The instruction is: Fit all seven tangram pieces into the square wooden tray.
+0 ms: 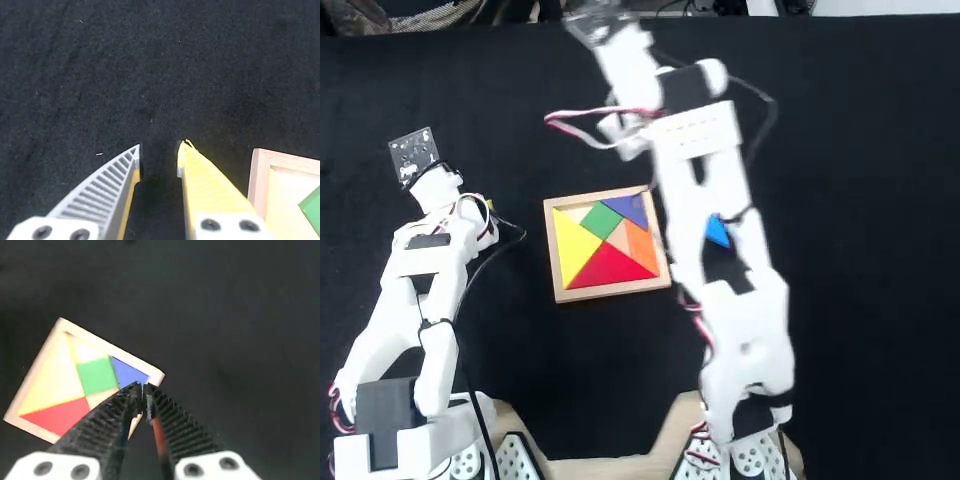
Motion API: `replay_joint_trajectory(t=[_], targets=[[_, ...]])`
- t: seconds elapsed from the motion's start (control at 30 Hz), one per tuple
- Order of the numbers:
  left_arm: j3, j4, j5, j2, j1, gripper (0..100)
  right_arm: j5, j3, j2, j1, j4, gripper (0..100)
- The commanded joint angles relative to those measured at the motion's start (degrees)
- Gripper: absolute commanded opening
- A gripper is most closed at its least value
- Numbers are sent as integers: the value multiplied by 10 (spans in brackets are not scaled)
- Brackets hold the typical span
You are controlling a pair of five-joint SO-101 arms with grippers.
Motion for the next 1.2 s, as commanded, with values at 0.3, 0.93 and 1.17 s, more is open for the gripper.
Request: replay_joint_trajectory(t=[0.3,0.93,1.17], targets=[[-24,-13,-2,-2,10,134,153,427,-370,133,-8,13],[-17,-9,-2,-2,24,209,93,550,-172,148,-181,175],[-17,-11,-2,-2,27,209,93,361,15,147,-101,172]])
